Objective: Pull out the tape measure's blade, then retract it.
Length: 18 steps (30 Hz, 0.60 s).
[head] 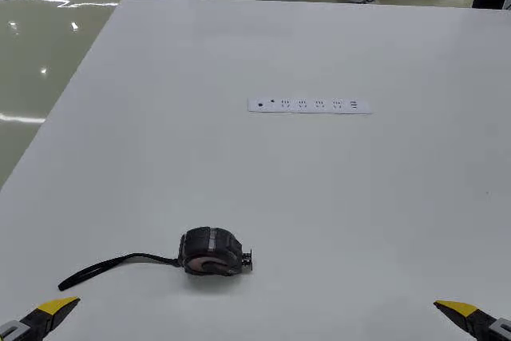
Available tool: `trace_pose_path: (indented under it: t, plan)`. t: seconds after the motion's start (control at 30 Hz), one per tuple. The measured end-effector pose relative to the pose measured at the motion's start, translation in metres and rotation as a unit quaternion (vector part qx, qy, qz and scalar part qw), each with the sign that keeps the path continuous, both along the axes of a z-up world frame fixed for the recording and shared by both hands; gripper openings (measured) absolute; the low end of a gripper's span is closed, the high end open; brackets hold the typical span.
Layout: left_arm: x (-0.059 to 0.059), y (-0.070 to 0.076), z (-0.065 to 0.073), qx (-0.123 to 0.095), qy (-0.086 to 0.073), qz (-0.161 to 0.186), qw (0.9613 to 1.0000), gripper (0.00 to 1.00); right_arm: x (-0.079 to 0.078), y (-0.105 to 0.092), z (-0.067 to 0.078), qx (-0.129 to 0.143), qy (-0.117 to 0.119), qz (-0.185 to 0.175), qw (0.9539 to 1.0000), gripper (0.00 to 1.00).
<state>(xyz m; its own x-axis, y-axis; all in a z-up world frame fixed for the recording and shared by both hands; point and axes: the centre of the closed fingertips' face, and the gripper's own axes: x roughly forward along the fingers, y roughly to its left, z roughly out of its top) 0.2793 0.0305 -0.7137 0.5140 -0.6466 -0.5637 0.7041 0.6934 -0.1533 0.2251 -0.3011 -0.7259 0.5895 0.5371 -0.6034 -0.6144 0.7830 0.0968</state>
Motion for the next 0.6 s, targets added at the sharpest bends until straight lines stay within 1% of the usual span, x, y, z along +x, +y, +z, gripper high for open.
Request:
trace_pose_path:
  t: [0.13, 0.17, 0.2, 0.23, 0.3, 0.33, 0.6]
  plan:
    - [-0.0011, -0.0014, 0.0007, -0.006, 0.004, -0.001, 1.0000, 0.85, 0.0000, 0.0011, 0.0004, 0.001, -0.001, 0.000, 1.0000, 0.79]
    - [0.0009, 0.0011, -0.0001, 0.004, -0.002, 0.003, 1.0000, 0.87, 0.0001, 0.0008, 0.0003, 0.001, -0.001, 0.000, 1.0000, 0.79]
    - [-0.0014, -0.0008, -0.0002, -0.003, 0.006, -0.003, 1.0000, 0.84, 0.0001, 0.0009, 0.0003, 0.001, -0.001, 0.000, 1.0000, 0.79]
    - [0.0013, 0.0009, 0.0005, -0.004, 0.002, 0.005, 1.0000, 0.86, 0.0000, 0.0010, 0.0001, 0.001, -0.001, 0.000, 1.0000, 0.79]
    - [0.0002, 0.0000, 0.0003, -0.006, 0.006, 0.002, 1.0000, 0.87, 0.0000, 0.0005, -0.0002, 0.000, -0.001, 0.000, 1.0000, 0.79]
    - [0.0007, 0.0002, 0.0004, -0.005, 0.004, 0.003, 1.0000, 0.88, 0.0001, 0.0003, 0.0000, 0.000, -0.001, 0.000, 1.0000, 0.79]
    - [0.0001, -0.0008, 0.0003, -0.008, 0.007, 0.000, 0.9999, 0.87, 0.0005, 0.0002, 0.0009, -0.001, -0.001, 0.000, 1.0000, 0.79]
